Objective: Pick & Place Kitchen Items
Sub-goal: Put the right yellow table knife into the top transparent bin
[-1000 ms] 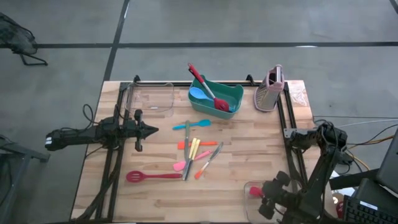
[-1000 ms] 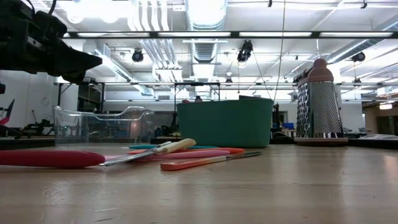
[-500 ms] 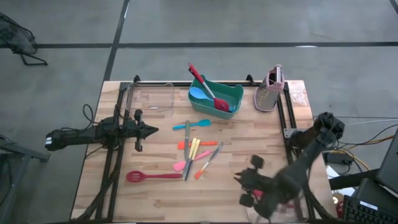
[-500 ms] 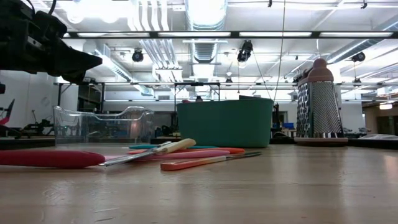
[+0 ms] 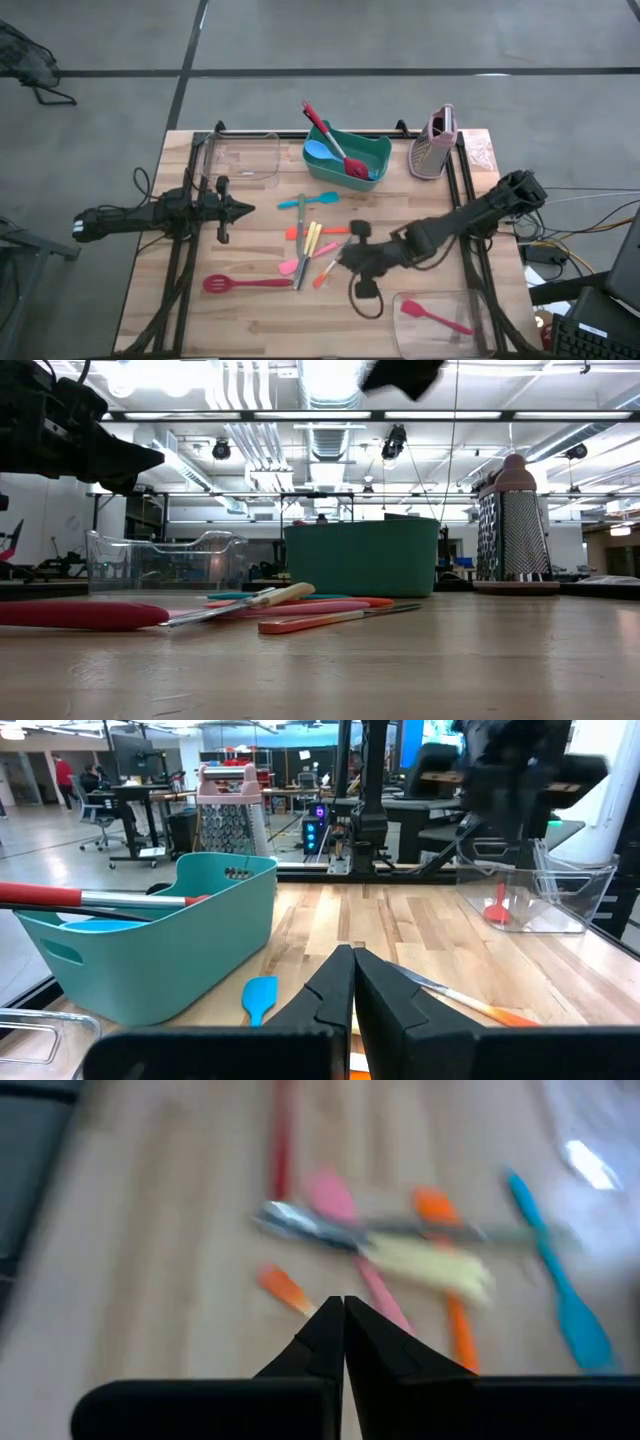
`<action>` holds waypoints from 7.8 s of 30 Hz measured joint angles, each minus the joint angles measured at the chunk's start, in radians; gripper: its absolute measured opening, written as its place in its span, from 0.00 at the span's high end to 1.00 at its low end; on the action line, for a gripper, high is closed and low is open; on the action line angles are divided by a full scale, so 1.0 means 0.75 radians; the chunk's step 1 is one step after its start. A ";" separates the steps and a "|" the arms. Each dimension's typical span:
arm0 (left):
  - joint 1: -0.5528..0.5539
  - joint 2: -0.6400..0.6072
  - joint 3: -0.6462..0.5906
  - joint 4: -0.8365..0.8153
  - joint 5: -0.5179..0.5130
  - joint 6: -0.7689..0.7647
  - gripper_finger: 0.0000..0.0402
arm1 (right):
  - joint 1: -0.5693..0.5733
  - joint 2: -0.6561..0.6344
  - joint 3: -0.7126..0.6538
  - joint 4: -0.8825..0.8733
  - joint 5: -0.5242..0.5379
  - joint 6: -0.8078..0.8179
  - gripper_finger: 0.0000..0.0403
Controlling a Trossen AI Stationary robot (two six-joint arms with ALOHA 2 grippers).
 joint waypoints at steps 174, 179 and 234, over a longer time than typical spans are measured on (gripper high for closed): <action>-0.237 2.379 1.615 -0.636 -0.111 -0.963 0.61 | -0.493 -2.113 -1.697 0.730 -0.548 -0.184 0.98; -0.238 2.379 1.614 -0.590 -0.107 -0.937 0.61 | -0.493 -2.113 -1.697 0.730 -0.548 -0.184 0.98; -0.238 2.369 1.538 -0.446 -0.112 -0.919 0.93 | -0.493 -2.113 -1.697 0.730 -0.548 -0.184 0.98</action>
